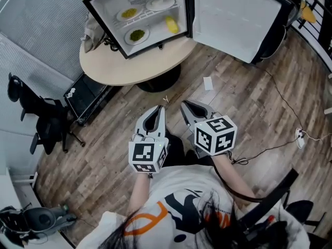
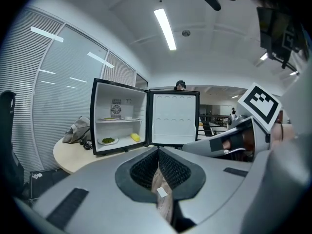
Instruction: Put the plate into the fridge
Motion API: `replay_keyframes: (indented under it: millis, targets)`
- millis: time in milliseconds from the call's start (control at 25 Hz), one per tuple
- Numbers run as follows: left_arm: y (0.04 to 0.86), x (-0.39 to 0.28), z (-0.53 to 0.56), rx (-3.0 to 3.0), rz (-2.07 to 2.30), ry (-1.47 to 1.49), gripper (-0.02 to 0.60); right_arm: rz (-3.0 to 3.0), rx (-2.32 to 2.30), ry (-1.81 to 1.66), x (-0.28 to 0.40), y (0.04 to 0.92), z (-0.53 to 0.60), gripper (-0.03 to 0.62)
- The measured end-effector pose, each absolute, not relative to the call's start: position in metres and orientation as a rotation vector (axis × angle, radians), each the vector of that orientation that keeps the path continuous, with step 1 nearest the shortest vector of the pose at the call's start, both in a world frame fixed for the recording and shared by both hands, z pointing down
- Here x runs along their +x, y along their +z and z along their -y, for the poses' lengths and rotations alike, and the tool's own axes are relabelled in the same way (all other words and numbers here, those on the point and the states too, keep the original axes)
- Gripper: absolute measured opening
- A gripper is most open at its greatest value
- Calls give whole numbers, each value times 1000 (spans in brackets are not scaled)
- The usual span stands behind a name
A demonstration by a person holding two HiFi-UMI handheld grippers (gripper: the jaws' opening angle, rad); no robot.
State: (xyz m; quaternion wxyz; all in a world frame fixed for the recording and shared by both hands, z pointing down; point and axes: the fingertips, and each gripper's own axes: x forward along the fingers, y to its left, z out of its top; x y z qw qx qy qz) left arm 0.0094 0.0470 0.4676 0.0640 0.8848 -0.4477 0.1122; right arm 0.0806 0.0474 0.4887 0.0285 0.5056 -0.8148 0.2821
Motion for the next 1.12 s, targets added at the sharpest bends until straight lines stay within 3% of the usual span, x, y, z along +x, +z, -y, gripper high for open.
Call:
replay_keyframes:
  millis: [1120]
  targets:
    - [463,-7,-30,2688,1346,332,14,2477,1542,848,60,494,-26,28]
